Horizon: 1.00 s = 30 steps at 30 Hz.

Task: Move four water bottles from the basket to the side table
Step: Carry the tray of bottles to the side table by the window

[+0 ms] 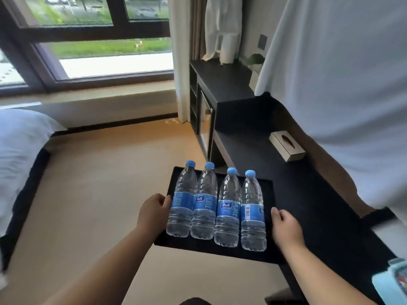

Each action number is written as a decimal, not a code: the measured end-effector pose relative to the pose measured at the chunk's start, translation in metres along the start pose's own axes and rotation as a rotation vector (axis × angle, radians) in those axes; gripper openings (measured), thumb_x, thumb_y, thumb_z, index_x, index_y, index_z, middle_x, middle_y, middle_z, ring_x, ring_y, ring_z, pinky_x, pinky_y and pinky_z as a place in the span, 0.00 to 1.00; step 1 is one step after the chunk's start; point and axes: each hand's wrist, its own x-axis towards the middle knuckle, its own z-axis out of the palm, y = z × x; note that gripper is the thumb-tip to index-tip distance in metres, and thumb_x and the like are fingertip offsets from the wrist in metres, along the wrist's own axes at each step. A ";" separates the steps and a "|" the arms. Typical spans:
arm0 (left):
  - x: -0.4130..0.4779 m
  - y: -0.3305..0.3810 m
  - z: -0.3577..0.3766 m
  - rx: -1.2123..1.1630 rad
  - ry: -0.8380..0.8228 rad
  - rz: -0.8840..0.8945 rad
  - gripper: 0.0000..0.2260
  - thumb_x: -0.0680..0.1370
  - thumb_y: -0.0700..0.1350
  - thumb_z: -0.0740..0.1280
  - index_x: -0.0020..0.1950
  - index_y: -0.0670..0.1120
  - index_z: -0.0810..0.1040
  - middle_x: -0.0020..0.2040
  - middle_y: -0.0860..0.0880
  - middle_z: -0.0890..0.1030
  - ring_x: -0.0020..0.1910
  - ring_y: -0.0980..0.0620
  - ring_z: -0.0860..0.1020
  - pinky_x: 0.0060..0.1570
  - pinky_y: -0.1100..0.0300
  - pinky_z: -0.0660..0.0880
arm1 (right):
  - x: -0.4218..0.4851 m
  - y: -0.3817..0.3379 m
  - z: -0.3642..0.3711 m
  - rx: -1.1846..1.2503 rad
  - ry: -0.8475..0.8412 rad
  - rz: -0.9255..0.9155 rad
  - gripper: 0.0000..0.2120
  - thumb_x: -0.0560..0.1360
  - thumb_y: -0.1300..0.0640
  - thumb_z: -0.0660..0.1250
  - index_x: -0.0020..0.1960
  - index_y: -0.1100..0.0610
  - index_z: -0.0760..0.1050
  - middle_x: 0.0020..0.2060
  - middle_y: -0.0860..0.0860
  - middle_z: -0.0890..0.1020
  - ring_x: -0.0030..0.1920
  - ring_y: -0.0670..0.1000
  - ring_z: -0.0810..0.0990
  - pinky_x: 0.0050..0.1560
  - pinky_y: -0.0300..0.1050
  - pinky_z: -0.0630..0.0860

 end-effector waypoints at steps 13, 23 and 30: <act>0.039 -0.052 -0.039 0.011 0.109 -0.151 0.14 0.81 0.52 0.64 0.36 0.53 0.73 0.33 0.55 0.78 0.33 0.58 0.74 0.30 0.61 0.64 | 0.052 -0.063 0.080 -0.072 -0.166 -0.123 0.22 0.85 0.48 0.59 0.40 0.63 0.76 0.36 0.56 0.81 0.39 0.56 0.79 0.37 0.48 0.70; 0.122 -0.010 0.006 0.000 0.103 -0.222 0.15 0.82 0.51 0.64 0.36 0.49 0.76 0.32 0.52 0.79 0.32 0.54 0.76 0.29 0.59 0.65 | 0.174 -0.097 0.093 -0.099 -0.187 -0.145 0.23 0.85 0.49 0.60 0.35 0.60 0.72 0.30 0.54 0.79 0.34 0.55 0.77 0.33 0.46 0.68; 0.182 0.034 0.039 -0.042 0.139 -0.249 0.15 0.82 0.51 0.63 0.36 0.49 0.77 0.32 0.53 0.79 0.32 0.55 0.76 0.30 0.58 0.65 | 0.263 -0.120 0.085 -0.108 -0.192 -0.158 0.23 0.84 0.48 0.61 0.35 0.59 0.70 0.29 0.53 0.77 0.33 0.54 0.76 0.33 0.48 0.69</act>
